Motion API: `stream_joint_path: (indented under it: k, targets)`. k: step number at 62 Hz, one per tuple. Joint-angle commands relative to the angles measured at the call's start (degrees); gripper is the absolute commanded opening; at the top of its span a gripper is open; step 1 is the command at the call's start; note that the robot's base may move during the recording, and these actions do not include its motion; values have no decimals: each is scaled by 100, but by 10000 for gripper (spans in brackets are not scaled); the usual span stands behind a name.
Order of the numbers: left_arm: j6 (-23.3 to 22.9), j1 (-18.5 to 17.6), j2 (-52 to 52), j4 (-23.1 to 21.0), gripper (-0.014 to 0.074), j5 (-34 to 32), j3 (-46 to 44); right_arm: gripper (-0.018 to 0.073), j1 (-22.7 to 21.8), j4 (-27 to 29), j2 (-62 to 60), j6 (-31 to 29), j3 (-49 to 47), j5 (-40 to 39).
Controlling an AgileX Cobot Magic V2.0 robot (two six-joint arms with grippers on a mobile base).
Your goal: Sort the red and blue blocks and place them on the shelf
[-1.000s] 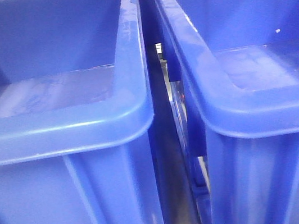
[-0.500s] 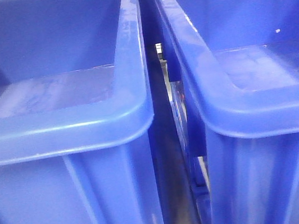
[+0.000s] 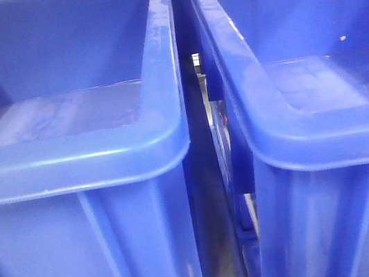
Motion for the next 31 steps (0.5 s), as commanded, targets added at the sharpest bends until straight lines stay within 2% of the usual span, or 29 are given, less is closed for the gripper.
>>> stream_joint_path:
  k: [1, 31]
  targets:
    - [-35, -18, -111, -25, 84, -569, 206, 51, -22, -49, -94, -42, -183, -480]
    - [-35, -18, -111, -25, 84, -480, 206, 51, -22, -49, -94, -42, -183, -480]
